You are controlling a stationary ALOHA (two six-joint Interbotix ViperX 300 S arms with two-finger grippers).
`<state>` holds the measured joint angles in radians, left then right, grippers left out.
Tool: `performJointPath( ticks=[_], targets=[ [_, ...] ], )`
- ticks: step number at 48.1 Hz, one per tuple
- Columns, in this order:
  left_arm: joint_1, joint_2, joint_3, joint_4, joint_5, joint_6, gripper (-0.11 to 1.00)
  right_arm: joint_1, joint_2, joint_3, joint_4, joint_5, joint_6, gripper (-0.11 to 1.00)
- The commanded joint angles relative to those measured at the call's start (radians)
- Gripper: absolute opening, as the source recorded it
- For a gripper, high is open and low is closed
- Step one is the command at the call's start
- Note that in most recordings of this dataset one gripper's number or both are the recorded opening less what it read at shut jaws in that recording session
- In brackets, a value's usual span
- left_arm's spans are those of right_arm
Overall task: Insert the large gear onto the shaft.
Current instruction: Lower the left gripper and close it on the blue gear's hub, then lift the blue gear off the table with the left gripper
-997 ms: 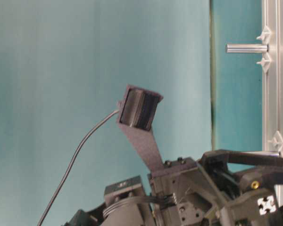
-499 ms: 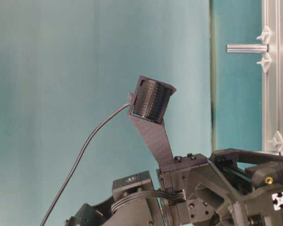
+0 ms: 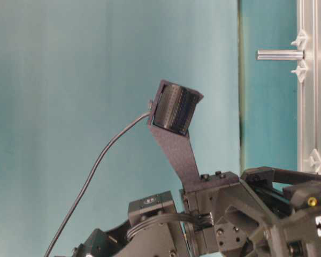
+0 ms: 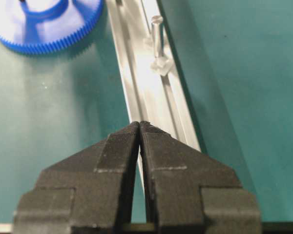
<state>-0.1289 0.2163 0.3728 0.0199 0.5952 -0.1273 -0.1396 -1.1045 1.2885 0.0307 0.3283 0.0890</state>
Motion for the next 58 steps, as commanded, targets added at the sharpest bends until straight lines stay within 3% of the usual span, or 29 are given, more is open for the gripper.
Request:
performJointPath(
  ticks=[1, 58],
  targets=[
    [-0.012, -0.009, -0.02, 0.002, -0.003, -0.009, 0.93, 0.002, 0.006, -0.012, 0.002, -0.006, 0.009, 0.14],
    [-0.032, 0.009, 0.003, 0.002, 0.002, -0.028, 0.93, 0.002, 0.003, -0.014, 0.002, -0.003, 0.009, 0.14]
  ],
)
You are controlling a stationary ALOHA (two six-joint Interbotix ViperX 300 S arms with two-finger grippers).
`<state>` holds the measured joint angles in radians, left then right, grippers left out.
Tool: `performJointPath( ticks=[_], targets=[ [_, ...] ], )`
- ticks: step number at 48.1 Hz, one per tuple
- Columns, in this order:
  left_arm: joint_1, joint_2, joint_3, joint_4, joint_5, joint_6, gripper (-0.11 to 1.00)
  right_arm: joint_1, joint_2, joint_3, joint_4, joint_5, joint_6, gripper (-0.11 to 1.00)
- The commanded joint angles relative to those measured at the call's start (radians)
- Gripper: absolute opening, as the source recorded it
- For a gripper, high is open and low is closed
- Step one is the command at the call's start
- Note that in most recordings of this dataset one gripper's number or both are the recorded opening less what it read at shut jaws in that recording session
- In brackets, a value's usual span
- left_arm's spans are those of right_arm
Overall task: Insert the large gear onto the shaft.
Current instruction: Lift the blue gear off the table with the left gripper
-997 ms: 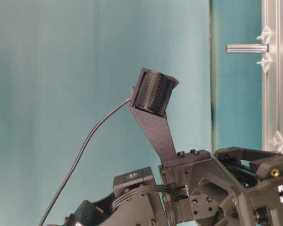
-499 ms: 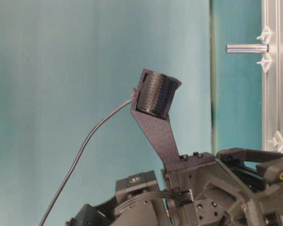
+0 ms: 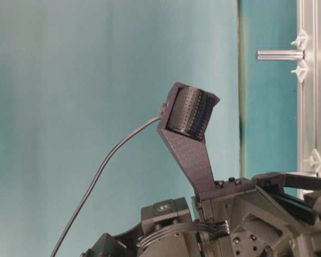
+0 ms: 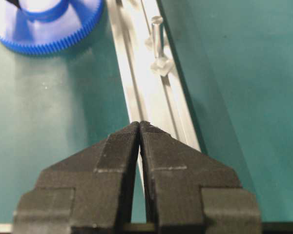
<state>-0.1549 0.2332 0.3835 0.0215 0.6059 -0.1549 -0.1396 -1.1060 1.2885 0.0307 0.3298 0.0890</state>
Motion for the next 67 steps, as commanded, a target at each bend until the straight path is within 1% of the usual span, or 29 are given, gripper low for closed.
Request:
performJointPath(
  ticks=[1, 14, 19, 24, 28, 37, 51, 67],
  targets=[
    [-0.006, -0.008, -0.006, 0.0, -0.011, -0.002, 0.93, 0.002, 0.005, -0.014, 0.002, -0.005, 0.009, 0.13],
    [-0.006, -0.003, 0.008, 0.0, -0.026, -0.005, 0.93, 0.002, 0.005, -0.014, 0.002, -0.005, 0.009, 0.13],
    [-0.006, -0.002, 0.012, 0.0, -0.026, -0.002, 0.91, 0.002, 0.005, -0.014, 0.002, -0.009, 0.021, 0.13],
    [-0.006, 0.0, 0.02, 0.002, -0.028, 0.002, 0.86, 0.002, 0.005, -0.014, 0.002, -0.009, 0.028, 0.14],
    [-0.006, 0.002, 0.025, 0.0, -0.026, 0.002, 0.78, 0.002, 0.005, -0.014, 0.002, -0.009, 0.028, 0.13],
    [-0.006, -0.006, 0.023, 0.002, -0.026, 0.006, 0.78, 0.002, 0.005, -0.015, 0.002, -0.009, 0.028, 0.13],
    [-0.006, -0.04, 0.018, 0.002, -0.043, 0.044, 0.78, 0.002, -0.002, -0.017, 0.002, -0.009, 0.028, 0.13],
    [-0.006, -0.118, -0.014, 0.0, -0.034, 0.044, 0.78, 0.002, -0.015, -0.015, 0.002, -0.008, 0.028, 0.13]
  ],
)
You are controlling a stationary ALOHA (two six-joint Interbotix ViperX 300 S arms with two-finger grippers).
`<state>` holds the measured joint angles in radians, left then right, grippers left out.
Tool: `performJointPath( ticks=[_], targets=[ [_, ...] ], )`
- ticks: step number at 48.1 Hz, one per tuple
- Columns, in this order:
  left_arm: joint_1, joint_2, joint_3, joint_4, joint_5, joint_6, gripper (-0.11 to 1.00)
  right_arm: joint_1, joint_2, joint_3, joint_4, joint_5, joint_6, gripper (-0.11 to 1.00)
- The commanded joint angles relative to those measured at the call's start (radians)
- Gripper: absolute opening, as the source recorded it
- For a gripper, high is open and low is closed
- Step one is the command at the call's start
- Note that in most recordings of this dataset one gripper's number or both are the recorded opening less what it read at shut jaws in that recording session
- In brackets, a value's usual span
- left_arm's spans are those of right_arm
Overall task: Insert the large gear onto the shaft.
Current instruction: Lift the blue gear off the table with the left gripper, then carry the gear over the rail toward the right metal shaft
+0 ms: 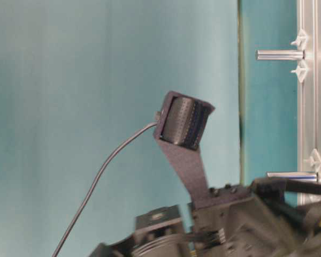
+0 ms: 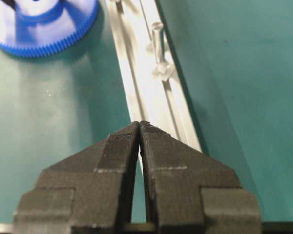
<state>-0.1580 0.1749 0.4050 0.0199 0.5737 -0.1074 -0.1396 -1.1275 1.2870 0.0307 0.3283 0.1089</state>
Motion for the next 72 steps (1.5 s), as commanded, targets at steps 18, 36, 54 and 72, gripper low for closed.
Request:
performJointPath(
  ticks=[18, 36, 54, 72],
  targets=[
    [-0.002, -0.103, -0.089, 0.003, 0.029, 0.003, 0.78, 0.002, 0.005, -0.012, 0.002, -0.009, 0.008, 0.13],
    [0.072, -0.152, -0.189, 0.002, 0.132, 0.118, 0.78, 0.002, 0.006, -0.008, 0.0, -0.02, 0.008, 0.13],
    [0.195, -0.137, -0.275, 0.003, 0.132, 0.296, 0.78, 0.002, 0.005, 0.002, 0.002, -0.046, 0.009, 0.13],
    [0.241, 0.006, -0.402, 0.003, 0.12, 0.402, 0.78, 0.0, 0.003, 0.002, 0.002, -0.058, 0.009, 0.13]
  ],
)
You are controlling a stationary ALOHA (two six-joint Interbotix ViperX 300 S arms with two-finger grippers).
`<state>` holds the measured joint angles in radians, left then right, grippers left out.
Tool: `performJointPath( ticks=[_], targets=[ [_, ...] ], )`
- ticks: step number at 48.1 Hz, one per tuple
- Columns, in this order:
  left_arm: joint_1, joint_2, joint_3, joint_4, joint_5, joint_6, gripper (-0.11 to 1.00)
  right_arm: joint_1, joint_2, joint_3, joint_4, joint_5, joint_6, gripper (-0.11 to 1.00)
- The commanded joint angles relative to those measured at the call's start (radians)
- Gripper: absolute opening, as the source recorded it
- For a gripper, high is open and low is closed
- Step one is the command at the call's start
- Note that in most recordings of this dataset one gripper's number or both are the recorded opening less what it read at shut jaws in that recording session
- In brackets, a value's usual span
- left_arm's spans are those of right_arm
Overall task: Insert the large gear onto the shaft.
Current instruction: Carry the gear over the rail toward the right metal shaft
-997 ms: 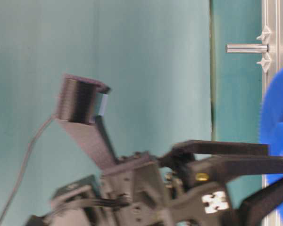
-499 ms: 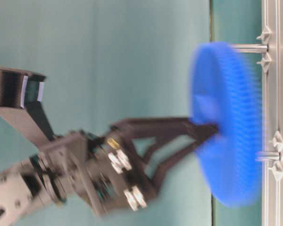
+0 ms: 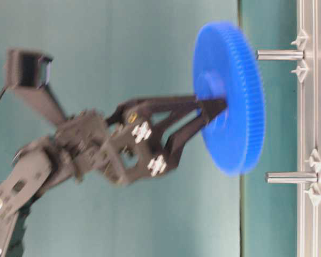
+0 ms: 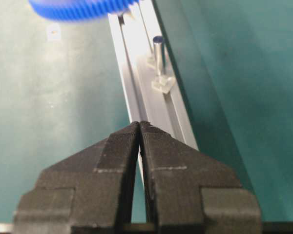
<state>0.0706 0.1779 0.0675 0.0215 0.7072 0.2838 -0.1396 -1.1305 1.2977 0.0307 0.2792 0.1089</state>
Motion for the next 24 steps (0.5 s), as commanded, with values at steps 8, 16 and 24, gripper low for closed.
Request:
performJointPath(
  ticks=[8, 16, 24],
  targets=[
    [0.023, 0.055, -0.115, 0.002, -0.014, 0.043, 0.78, 0.0, 0.003, -0.009, 0.0, -0.009, 0.009, 0.13],
    [0.026, 0.095, -0.16, 0.002, -0.011, 0.061, 0.78, 0.0, -0.006, -0.009, 0.0, -0.009, 0.009, 0.13],
    [0.034, 0.126, -0.179, 0.002, -0.009, 0.063, 0.78, 0.0, -0.015, -0.006, 0.0, -0.009, 0.009, 0.13]
  ],
)
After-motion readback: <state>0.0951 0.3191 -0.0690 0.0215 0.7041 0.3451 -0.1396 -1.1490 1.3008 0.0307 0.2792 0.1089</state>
